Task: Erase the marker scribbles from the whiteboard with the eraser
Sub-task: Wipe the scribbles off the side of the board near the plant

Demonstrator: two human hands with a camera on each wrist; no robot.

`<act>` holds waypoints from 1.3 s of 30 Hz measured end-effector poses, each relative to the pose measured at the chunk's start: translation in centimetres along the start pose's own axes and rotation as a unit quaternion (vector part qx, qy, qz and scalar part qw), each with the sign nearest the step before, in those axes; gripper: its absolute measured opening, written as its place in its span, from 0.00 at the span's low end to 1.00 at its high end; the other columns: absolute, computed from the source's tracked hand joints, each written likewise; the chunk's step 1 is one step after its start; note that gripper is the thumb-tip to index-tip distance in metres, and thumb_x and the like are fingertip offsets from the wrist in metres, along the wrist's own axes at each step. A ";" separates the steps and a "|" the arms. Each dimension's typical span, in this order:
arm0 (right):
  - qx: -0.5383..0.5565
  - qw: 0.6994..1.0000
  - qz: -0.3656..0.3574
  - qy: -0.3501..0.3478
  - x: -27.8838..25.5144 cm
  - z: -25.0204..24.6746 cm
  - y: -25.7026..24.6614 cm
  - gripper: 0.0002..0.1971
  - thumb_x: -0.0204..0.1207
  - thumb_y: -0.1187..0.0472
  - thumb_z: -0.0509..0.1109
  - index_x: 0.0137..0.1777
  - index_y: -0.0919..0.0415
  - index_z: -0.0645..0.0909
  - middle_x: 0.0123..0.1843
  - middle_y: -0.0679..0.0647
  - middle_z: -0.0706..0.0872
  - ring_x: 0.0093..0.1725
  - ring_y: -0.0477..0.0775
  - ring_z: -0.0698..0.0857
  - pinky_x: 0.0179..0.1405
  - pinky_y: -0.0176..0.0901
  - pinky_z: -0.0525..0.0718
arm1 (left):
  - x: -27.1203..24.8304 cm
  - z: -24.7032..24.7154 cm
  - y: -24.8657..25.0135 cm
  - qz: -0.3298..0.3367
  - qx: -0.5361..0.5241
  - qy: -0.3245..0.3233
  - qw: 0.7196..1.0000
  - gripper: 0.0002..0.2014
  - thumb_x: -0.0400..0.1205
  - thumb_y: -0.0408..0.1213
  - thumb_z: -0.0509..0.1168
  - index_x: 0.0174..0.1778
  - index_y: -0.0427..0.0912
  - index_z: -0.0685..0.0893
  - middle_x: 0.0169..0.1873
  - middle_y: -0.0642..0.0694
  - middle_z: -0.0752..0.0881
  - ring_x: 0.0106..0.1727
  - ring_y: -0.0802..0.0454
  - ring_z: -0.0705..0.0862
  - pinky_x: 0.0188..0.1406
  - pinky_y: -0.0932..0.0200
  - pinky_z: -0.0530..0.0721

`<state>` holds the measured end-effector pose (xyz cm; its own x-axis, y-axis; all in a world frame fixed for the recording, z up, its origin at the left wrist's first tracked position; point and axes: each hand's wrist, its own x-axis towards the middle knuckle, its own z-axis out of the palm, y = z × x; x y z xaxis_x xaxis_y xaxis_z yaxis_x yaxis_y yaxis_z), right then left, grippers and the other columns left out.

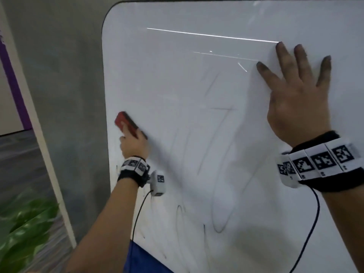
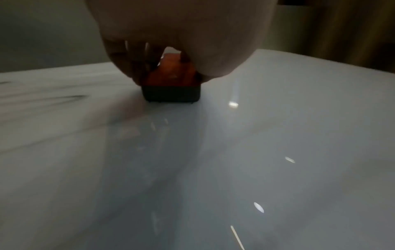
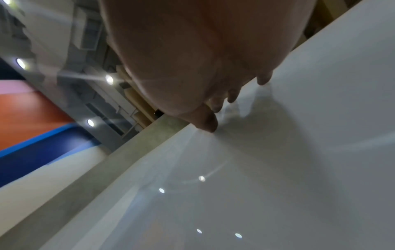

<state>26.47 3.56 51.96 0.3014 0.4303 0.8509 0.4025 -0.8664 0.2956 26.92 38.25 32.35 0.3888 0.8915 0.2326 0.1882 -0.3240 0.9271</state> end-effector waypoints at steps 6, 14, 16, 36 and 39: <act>-0.006 1.000 -0.011 -0.007 -1.1 0.6 0.2 0.32 0.84 0.70 0.59 0.87 0.52 0.62 0.92 0.58 0.48 0.90 0.67 0.47 0.84 0.75 0.40 | -0.9 0.5 -2.2 -0.074 0.008 -0.012 0.997 0.31 0.91 0.48 0.55 0.90 0.48 0.53 0.69 0.24 0.77 0.69 0.26 0.78 0.67 0.38 0.76; 0.004 1.000 -0.005 -0.004 -1.2 0.8 0.1 0.30 0.85 0.68 0.58 0.87 0.53 0.62 0.92 0.58 0.49 0.90 0.68 0.48 0.84 0.76 0.41 | -4.4 1.2 -3.1 0.089 -0.023 -0.014 0.996 0.33 0.90 0.48 0.59 0.90 0.50 0.55 0.62 0.34 0.79 0.61 0.35 0.80 0.61 0.45 0.78; 0.009 1.000 -0.006 -0.005 -1.3 0.6 0.0 0.31 0.84 0.68 0.59 0.87 0.53 0.62 0.92 0.58 0.49 0.90 0.68 0.47 0.84 0.74 0.40 | -2.4 0.4 -4.2 -0.087 -0.016 -0.039 0.995 0.32 0.91 0.48 0.56 0.90 0.49 0.52 0.70 0.26 0.78 0.69 0.27 0.79 0.68 0.40 0.76; 0.030 0.999 0.010 -0.029 -2.3 -0.2 0.8 0.34 0.84 0.60 0.64 0.88 0.61 0.58 0.91 0.58 0.51 0.90 0.64 0.51 0.88 0.63 0.46 | -3.3 -2.3 13.2 0.178 0.021 -0.025 0.983 0.34 0.90 0.52 0.56 0.91 0.53 0.50 0.66 0.30 0.76 0.65 0.30 0.79 0.67 0.39 0.78; 0.017 0.999 0.000 -0.033 -2.5 -0.1 0.7 0.34 0.84 0.59 0.65 0.88 0.62 0.57 0.91 0.60 0.50 0.90 0.65 0.51 0.88 0.65 0.48 | -3.7 -1.6 10.2 0.127 0.025 -0.002 0.992 0.33 0.91 0.50 0.56 0.91 0.50 0.51 0.65 0.29 0.77 0.65 0.30 0.79 0.64 0.39 0.78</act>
<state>25.89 1.79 50.08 0.3582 0.4470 0.8197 0.4306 -0.8581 0.2798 25.90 32.15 41.39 0.4332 0.7780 0.4550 0.1289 -0.5531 0.8231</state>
